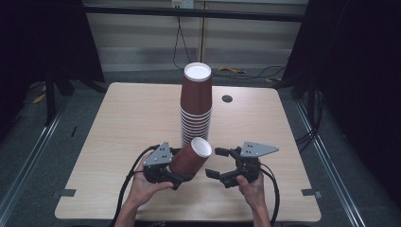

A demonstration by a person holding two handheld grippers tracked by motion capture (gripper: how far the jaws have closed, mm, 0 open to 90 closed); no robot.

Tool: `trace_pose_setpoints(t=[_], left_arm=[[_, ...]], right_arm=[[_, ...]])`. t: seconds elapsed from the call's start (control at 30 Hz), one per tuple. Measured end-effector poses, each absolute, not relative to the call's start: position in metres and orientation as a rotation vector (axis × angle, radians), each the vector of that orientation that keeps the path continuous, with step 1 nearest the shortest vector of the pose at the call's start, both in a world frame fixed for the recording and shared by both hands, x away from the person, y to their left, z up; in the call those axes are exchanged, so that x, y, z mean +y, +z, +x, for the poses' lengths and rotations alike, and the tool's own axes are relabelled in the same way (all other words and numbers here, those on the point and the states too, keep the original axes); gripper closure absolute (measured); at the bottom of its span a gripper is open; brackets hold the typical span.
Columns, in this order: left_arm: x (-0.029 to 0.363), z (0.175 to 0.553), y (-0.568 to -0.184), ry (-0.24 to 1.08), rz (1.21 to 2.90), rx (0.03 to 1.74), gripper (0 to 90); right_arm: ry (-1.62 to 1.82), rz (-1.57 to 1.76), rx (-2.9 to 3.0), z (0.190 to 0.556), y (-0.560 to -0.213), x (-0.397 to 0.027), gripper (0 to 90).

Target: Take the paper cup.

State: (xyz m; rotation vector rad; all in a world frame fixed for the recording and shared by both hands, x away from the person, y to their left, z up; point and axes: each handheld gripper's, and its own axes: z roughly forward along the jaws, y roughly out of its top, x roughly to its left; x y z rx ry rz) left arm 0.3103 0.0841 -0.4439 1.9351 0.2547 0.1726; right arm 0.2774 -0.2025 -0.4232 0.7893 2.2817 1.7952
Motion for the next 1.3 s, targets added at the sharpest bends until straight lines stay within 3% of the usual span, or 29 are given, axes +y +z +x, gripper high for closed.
trace_pose_setpoints(t=[0.8, 0.97, 1.3], left_arm=[[0.072, 0.313, -0.429, 0.215, 2.163, 0.160, 14.8], [0.071, 0.316, -0.426, 0.210, 2.198, 0.159, 14.6], [0.068, 0.319, -0.419, 0.223, 2.262, 0.108, 14.5]], right_arm=[[1.636, 0.797, 2.405, 0.275, -0.428, -0.204, 13.9], [1.615, 0.777, 2.456, 0.277, -0.430, -0.202, 20.7], [1.550, 0.753, 2.500, 0.278, -0.428, -0.201, 14.3]])
